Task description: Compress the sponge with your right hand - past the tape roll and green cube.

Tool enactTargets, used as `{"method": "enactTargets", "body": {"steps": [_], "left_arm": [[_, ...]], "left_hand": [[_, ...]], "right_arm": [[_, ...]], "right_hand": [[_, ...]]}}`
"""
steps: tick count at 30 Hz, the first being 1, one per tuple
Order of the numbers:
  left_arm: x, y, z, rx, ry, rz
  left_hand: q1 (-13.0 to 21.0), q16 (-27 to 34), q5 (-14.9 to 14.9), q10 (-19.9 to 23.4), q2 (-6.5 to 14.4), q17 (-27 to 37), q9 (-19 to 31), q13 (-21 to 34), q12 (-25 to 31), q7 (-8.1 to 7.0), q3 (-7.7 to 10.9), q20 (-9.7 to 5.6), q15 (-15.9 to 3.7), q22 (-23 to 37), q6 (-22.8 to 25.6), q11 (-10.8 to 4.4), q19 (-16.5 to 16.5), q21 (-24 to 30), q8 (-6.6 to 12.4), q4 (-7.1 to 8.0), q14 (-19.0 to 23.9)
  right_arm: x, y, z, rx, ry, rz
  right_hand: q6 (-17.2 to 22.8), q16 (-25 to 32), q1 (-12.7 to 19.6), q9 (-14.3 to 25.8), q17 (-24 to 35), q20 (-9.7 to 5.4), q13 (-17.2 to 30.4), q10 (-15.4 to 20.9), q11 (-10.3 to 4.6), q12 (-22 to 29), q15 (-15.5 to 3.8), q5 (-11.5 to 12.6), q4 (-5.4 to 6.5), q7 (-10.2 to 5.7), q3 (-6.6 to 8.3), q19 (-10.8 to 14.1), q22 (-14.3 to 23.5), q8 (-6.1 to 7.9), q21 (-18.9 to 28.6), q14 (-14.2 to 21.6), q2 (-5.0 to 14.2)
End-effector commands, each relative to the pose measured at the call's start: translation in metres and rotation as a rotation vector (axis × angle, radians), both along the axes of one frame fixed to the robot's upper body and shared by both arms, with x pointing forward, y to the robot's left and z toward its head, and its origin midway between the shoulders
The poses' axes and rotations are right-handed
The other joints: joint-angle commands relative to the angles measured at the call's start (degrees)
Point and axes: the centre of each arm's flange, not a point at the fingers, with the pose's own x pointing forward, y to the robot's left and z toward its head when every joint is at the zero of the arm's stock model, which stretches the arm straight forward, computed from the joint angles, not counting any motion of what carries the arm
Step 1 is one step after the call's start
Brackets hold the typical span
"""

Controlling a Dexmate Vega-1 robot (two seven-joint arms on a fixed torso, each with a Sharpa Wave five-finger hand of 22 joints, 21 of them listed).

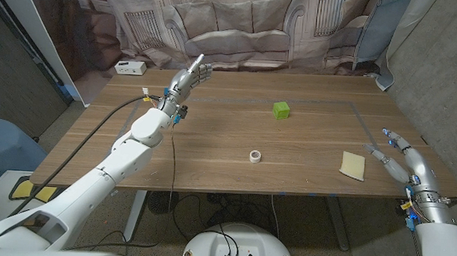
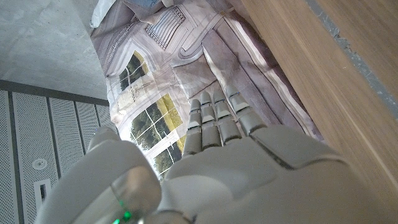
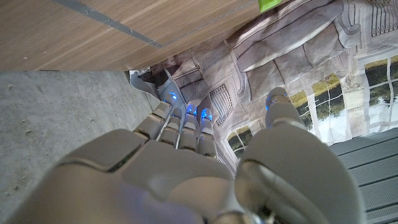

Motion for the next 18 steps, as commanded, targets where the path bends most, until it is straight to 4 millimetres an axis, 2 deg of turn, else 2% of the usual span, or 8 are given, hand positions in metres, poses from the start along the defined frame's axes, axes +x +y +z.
{"method": "enactTargets", "body": {"steps": [1,18], "left_arm": [[-0.001,0.002,0.003,-0.008,-0.010,0.008],[0.002,-0.003,0.013,0.009,-0.021,0.011]], "left_hand": [[0.5,0.0,-0.1,0.5,0.4,0.1,0.2,0.3,-0.4,-0.10,0.09,-0.25,0.16,0.1,0.4,0.11,0.6,0.0,-0.13,-0.23,0.5],[0.6,0.0,-0.1,0.6,0.5,0.1,0.2,0.3,-0.5,0.09,0.11,-0.31,0.10,0.1,0.5,-0.07,0.6,-0.2,-0.19,-0.31,0.6]], "right_arm": [[-0.004,-0.001,0.007,-0.084,0.048,-0.084],[-0.003,-0.002,0.024,-0.173,0.161,-0.130]], "right_hand": [[-0.6,0.4,0.9,0.3,0.1,0.01,0.2,-0.4,0.01,-0.2,-0.19,0.3,0.11,-0.15,0.49,0.4,0.2,-0.23,0.2,0.2,-0.12],[-2.4,0.3,1.9,0.3,0.1,0.18,0.1,-1.8,-0.08,-0.3,0.17,0.3,0.35,0.33,0.75,1.2,0.2,-0.40,0.3,-0.1,-0.09]]}}
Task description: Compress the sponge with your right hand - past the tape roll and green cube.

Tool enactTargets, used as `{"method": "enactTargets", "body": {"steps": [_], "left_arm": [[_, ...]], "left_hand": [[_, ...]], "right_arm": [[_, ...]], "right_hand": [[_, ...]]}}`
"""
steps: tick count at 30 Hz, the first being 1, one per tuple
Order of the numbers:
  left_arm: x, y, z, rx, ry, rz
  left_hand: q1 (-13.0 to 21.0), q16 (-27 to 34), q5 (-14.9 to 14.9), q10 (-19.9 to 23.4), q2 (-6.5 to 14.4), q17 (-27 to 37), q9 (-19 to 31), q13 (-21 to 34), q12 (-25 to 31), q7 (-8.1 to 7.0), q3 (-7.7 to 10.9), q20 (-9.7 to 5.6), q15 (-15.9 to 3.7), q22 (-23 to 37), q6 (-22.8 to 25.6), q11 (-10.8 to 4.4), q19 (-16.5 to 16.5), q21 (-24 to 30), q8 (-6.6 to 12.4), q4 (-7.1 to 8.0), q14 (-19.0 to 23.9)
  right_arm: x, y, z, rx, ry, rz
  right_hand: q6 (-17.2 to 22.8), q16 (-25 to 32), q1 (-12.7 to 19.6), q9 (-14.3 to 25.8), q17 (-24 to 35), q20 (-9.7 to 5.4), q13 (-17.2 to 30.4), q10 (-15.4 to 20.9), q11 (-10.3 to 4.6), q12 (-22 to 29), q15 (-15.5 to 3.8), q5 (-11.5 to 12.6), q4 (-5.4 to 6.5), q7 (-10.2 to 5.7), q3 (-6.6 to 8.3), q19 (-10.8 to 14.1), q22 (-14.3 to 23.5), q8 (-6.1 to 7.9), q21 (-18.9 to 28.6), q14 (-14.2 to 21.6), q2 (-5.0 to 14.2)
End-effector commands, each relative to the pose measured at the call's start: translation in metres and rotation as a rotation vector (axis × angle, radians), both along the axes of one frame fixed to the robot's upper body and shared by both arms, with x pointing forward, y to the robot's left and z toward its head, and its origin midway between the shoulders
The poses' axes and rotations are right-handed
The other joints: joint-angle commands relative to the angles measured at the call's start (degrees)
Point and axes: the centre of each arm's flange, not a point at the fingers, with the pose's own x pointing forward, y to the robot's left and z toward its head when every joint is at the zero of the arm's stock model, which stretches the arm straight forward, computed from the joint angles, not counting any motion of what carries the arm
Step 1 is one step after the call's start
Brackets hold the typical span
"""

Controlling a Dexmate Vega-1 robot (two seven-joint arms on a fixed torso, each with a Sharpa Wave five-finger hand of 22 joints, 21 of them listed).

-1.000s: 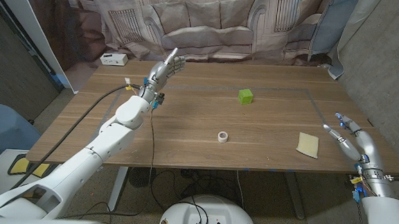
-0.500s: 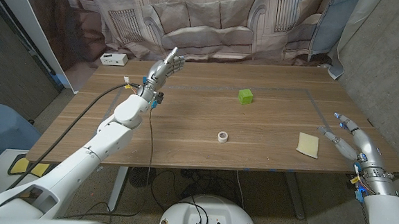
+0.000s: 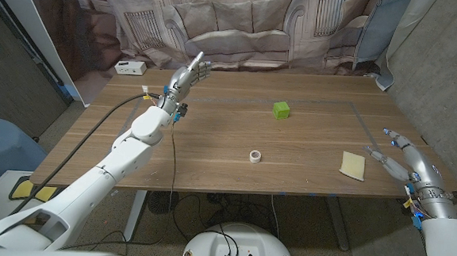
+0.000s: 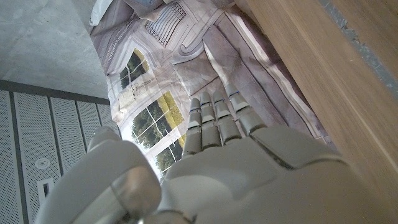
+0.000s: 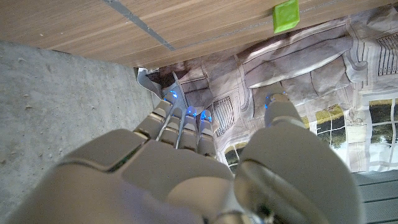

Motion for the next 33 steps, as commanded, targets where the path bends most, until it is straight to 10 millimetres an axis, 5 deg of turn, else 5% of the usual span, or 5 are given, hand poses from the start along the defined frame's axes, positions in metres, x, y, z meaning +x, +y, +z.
{"method": "enactTargets", "body": {"steps": [1,33], "left_arm": [[0.002,-0.002,0.005,0.009,-0.007,0.003],[0.005,-0.003,0.001,0.000,-0.003,0.006]], "left_hand": [[0.2,0.0,-0.1,0.4,0.1,0.1,0.2,0.3,0.0,0.00,0.10,-0.03,0.09,0.2,0.5,0.17,0.4,-0.2,-0.20,-0.32,0.7],[0.3,-0.1,-0.2,0.8,0.4,0.1,0.2,0.3,-0.2,-0.05,0.09,0.00,0.08,0.2,0.9,0.04,0.5,-0.3,-0.21,-0.44,0.8]], "right_arm": [[-0.002,0.001,0.014,-0.071,0.081,-0.040],[-0.010,0.016,0.030,-0.275,0.196,-0.164]], "right_hand": [[-0.6,0.3,0.8,0.3,0.1,-0.08,0.1,-0.6,0.05,-0.1,0.26,0.2,0.16,-0.04,0.56,0.5,0.2,-0.38,0.3,-0.2,-0.01],[-1.1,0.7,2.7,0.3,0.1,-0.77,0.1,-0.7,-0.01,0.4,-0.31,0.3,0.21,0.10,1.12,1.7,0.2,0.20,0.3,0.3,0.17]]}}
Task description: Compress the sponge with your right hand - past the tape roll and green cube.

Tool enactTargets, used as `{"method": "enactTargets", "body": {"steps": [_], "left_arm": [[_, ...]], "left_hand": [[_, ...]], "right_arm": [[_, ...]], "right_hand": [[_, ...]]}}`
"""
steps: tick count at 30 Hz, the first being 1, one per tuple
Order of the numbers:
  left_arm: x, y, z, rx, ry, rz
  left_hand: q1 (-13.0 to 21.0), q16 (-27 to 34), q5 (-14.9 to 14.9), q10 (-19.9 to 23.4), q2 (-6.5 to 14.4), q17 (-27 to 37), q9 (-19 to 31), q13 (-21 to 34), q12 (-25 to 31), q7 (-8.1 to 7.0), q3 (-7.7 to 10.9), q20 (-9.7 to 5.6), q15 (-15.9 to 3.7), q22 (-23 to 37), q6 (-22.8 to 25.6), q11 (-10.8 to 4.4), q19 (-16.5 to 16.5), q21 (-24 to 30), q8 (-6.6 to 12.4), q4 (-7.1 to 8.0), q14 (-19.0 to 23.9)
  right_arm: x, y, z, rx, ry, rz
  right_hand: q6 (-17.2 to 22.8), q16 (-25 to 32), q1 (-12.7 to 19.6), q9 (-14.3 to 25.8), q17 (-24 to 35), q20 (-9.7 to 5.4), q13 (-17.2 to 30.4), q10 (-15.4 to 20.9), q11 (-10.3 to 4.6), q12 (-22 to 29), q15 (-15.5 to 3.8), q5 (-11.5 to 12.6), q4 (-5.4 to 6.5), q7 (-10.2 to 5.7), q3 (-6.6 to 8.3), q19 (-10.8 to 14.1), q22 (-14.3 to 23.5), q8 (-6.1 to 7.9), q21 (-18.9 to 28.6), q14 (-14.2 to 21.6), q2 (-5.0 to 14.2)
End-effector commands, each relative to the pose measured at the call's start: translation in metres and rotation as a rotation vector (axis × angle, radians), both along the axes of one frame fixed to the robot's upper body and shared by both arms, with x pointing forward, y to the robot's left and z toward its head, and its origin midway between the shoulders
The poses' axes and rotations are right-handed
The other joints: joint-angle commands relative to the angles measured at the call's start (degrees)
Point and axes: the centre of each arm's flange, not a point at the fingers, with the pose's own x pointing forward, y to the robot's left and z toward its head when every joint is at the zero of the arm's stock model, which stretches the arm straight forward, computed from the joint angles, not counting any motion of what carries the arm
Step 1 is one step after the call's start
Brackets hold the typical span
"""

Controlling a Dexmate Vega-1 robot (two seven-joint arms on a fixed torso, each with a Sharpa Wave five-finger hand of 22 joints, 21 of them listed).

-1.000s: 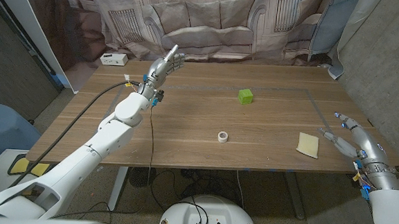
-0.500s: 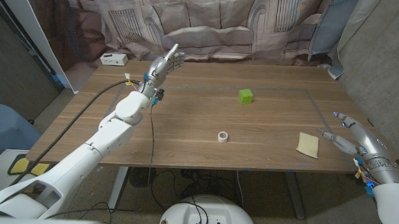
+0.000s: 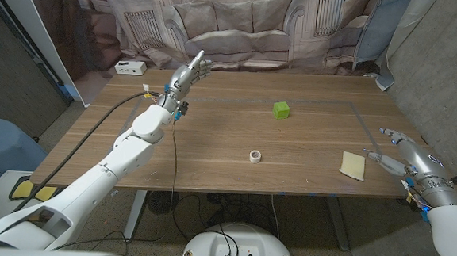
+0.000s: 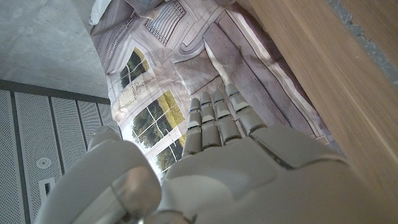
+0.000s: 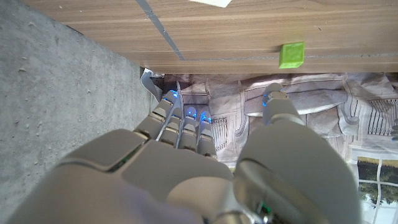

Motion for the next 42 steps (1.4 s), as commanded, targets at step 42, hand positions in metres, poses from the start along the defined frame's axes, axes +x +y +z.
{"method": "enactTargets", "body": {"steps": [42], "left_arm": [[0.004,0.007,-0.006,-0.018,0.007,-0.012]], "left_hand": [[0.4,-0.2,-0.2,1.1,0.9,0.2,0.2,0.3,-0.4,-0.04,0.15,0.16,-0.16,0.2,0.7,0.00,0.6,-0.5,-0.29,-0.54,0.7]], "right_arm": [[0.018,0.021,0.038,-0.156,0.384,-0.028]], "right_hand": [[-4.8,-0.2,3.5,0.5,0.0,1.28,0.0,-2.1,-3.66,0.1,0.06,0.6,-0.28,-2.44,0.13,1.7,0.2,0.08,0.0,-1.1,-2.78]]}}
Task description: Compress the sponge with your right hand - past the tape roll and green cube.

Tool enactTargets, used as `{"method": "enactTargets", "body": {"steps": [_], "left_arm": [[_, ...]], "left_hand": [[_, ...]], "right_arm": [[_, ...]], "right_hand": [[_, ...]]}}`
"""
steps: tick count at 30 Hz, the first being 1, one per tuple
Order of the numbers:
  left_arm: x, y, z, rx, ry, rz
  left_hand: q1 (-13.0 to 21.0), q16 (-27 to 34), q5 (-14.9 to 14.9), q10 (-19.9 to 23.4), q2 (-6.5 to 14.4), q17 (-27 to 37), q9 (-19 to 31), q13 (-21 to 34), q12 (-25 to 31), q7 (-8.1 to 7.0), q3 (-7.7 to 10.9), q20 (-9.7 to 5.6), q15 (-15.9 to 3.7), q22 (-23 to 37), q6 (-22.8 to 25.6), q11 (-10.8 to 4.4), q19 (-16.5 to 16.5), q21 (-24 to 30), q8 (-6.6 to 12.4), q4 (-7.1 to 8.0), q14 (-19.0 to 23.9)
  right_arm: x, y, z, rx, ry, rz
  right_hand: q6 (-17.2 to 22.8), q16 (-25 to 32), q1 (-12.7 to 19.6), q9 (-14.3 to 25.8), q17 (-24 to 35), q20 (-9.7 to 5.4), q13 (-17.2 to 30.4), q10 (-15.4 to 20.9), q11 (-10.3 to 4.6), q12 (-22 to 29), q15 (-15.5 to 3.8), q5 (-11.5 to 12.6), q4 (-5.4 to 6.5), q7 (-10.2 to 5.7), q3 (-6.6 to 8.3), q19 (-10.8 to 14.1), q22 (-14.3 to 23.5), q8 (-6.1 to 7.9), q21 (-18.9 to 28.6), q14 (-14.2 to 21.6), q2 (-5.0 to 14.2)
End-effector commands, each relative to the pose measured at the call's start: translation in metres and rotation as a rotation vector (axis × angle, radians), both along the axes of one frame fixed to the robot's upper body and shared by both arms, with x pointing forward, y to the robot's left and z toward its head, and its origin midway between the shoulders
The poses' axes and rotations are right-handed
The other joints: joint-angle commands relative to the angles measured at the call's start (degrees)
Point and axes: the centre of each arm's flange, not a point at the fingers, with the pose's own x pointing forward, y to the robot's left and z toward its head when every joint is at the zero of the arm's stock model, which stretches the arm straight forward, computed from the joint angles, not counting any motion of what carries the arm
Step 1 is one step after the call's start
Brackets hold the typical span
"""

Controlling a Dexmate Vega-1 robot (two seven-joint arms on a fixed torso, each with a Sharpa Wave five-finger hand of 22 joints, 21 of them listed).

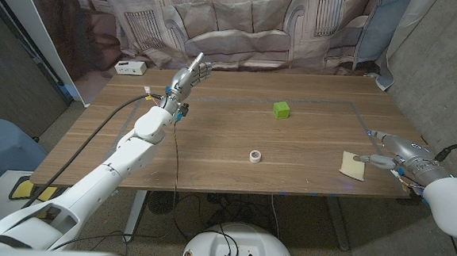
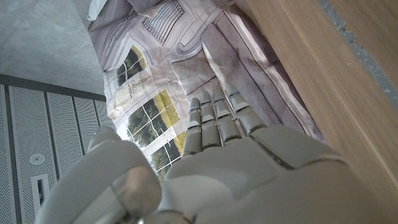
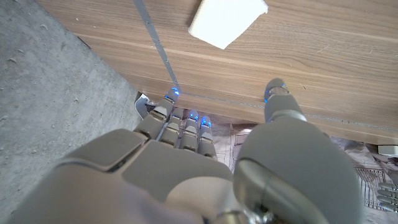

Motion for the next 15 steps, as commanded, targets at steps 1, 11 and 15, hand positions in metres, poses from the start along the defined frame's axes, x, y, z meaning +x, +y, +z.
{"method": "enactTargets", "body": {"steps": [1,11,15], "left_arm": [[-0.009,0.005,0.000,0.003,-0.007,0.007],[-0.010,0.006,-0.005,-0.005,0.002,0.012],[-0.008,0.005,-0.007,-0.007,0.002,0.009]], "left_hand": [[0.1,-0.2,-0.2,0.6,0.6,0.2,0.2,0.3,0.0,0.17,0.12,0.15,0.14,0.1,0.5,-0.05,0.6,-0.1,-0.05,-0.52,0.4],[0.1,-0.2,-0.2,0.5,0.7,0.1,0.2,0.3,-0.1,0.17,0.13,0.18,0.09,0.1,0.5,0.01,0.6,-0.2,-0.06,-0.54,0.4],[0.1,-0.2,-0.2,0.6,0.7,0.1,0.2,0.3,-0.1,0.21,0.13,0.13,0.02,0.1,0.5,-0.05,0.6,-0.2,-0.07,-0.56,0.4]], "right_arm": [[0.008,-0.001,0.002,0.005,0.115,-0.004],[0.015,-0.002,0.004,-0.013,0.127,-0.011],[0.020,0.000,0.005,-0.031,0.140,-0.031]], "right_hand": [[-1.2,-0.3,1.0,0.2,-0.1,1.06,0.0,-0.8,-1.34,-0.3,-0.25,0.4,-0.29,-0.36,0.00,0.3,0.2,0.02,-0.1,-0.4,-1.15],[-0.1,0.4,1.6,0.3,0.0,-0.08,-0.1,0.5,-0.75,0.5,-0.47,1.0,0.03,0.14,-0.62,2.5,0.2,1.01,0.5,0.9,-3.11],[0.4,0.6,2.1,0.3,0.0,-0.09,-0.1,1.1,-0.96,0.7,-0.33,1.1,0.02,-0.05,-0.49,3.1,0.2,1.21,0.6,1.5,-3.10]]}}
